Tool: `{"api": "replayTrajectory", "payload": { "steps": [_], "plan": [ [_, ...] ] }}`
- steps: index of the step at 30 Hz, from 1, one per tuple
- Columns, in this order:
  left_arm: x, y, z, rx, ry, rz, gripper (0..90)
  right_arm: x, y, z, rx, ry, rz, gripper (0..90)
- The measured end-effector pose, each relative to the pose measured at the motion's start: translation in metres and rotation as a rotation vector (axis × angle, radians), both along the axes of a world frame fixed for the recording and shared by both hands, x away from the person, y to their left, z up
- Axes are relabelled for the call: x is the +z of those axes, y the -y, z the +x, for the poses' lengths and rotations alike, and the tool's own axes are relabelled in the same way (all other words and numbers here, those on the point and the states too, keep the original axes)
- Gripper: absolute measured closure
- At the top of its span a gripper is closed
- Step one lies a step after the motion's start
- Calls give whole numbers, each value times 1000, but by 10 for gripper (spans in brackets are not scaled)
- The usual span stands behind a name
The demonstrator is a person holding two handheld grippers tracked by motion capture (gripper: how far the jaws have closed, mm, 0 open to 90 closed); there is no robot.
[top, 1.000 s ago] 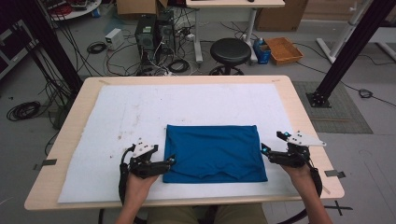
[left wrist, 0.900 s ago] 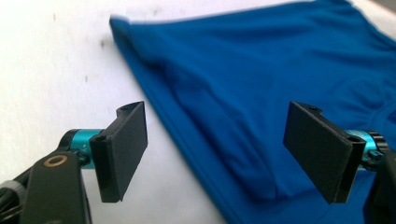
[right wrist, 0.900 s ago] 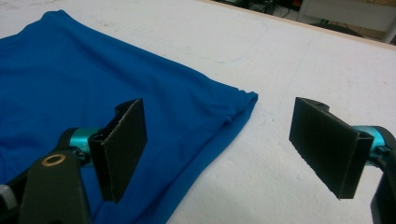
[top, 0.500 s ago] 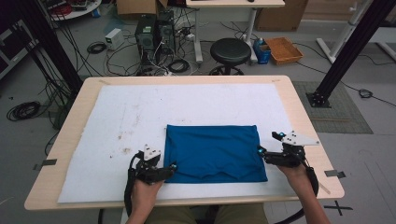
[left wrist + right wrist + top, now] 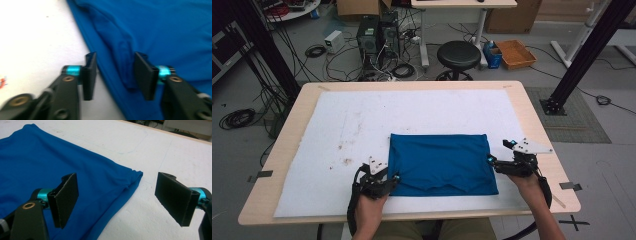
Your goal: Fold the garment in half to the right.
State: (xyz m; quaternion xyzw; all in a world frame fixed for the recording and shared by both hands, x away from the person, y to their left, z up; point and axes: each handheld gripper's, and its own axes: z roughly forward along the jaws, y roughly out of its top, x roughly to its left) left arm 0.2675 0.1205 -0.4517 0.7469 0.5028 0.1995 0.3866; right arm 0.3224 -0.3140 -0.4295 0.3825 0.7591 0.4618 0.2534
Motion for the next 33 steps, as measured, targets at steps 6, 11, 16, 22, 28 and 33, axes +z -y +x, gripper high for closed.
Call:
{"api": "replayTrajectory", "payload": {
  "steps": [6, 11, 16, 22, 28, 33],
  "plan": [
    [0, -1, 0, -34, -31, -65, 812, 5, -3, 0, 0, 18, 11, 186],
    [-2, -6, 2, -36, -47, -118, 825, 16, -15, 2, 36, 33, 62, 186],
    [-3, -9, 3, -42, -57, -142, 824, 31, -50, 9, 117, 55, 67, 186],
    [-4, -10, 3, -46, -60, -158, 824, 39, -102, 26, 192, 40, 46, 186],
    [-4, -13, 5, -56, -66, -171, 823, 47, -168, 60, 229, -9, -36, 186],
    [-5, -15, 7, -75, -70, -184, 823, 39, -228, 84, 261, -70, -135, 186]
  ]
}}
